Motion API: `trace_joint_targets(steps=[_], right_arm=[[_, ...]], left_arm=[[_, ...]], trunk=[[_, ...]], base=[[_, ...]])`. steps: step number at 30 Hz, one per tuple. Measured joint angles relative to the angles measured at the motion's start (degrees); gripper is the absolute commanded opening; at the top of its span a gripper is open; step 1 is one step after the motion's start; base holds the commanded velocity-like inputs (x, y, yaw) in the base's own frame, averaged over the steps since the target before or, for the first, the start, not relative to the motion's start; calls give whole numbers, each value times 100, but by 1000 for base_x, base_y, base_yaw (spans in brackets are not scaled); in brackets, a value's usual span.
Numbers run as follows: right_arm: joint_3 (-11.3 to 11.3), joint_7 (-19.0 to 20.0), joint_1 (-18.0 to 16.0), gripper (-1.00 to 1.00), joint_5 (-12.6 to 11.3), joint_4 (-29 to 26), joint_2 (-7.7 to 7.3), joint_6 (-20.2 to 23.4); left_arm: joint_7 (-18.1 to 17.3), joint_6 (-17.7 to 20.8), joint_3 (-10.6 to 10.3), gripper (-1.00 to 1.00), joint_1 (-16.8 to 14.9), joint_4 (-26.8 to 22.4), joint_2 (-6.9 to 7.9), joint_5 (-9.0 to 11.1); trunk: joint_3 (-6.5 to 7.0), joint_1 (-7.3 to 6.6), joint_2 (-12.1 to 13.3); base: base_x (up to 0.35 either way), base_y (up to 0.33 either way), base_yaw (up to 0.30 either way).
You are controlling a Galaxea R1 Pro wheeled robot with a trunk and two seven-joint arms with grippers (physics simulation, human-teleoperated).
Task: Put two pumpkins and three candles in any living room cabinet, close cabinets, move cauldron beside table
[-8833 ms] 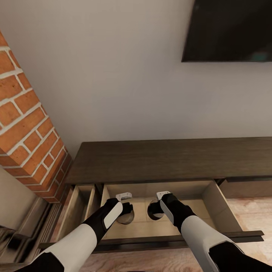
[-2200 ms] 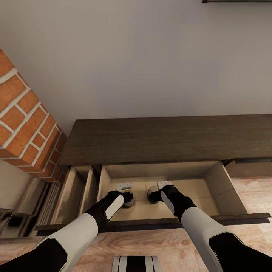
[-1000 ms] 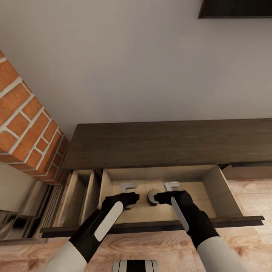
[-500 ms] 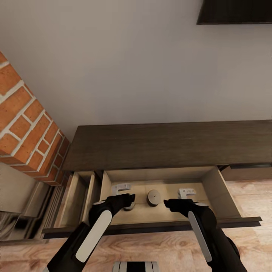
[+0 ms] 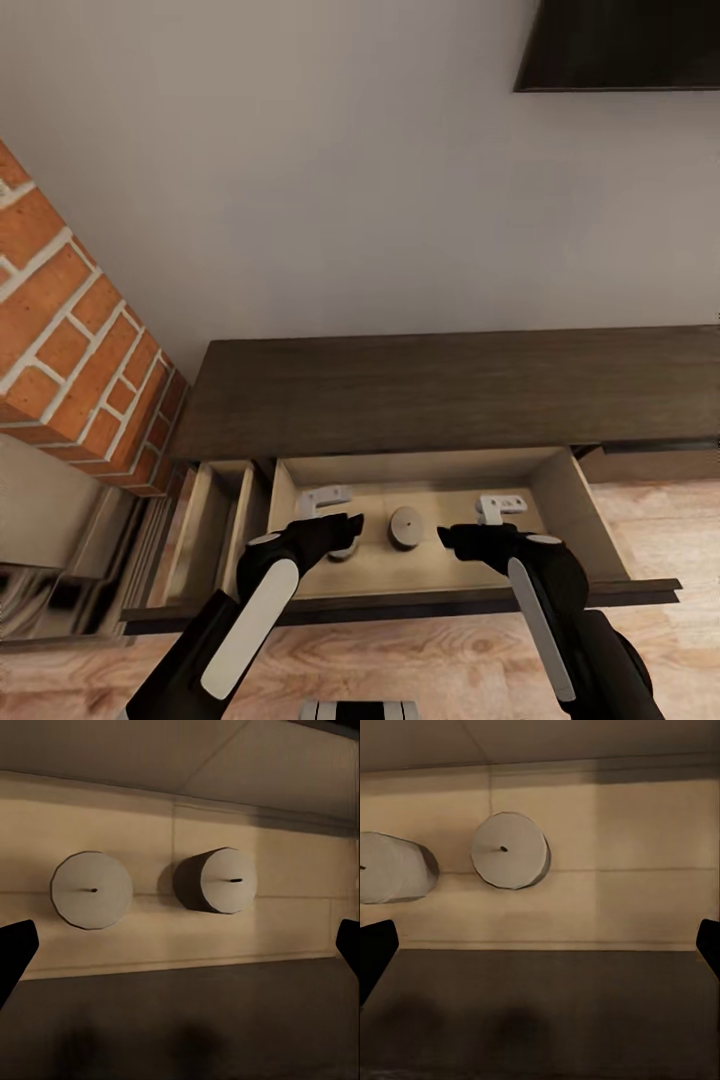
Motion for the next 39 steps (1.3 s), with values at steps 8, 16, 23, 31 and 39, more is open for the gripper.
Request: trace_joint_targets(steps=[8,16,23,31,39], right_arm=[[0,0,-10,100,-2,-12,-7,125],[-11,-3,-57,100,-2,-13,-248,18],[-98,0,-66,100,-1,-13,-324,0],[-125,-5,-77,100,0,-13,-336,-5],[-142,-14,-90,100,1,-13,-344,-13]], left_arm=[[-15,-39,-8,100,47,-1,-3,65],[-15,-62,-17,100,52,6,-37,56],[-9,-61,-17,100,52,6,-39,61],[-7,-60,-17,100,52,6,-39,62],[-6,-63,-17,100,52,-5,-43,61]], trunk=[[144,-176,321],[162,-197,363],[162,-195,363],[162,-195,363],[162,-197,363]], base=[[0,0,-220],[-37,-8,-295],[-262,-98,-300],[-303,-119,-300],[-208,-75,-300]])
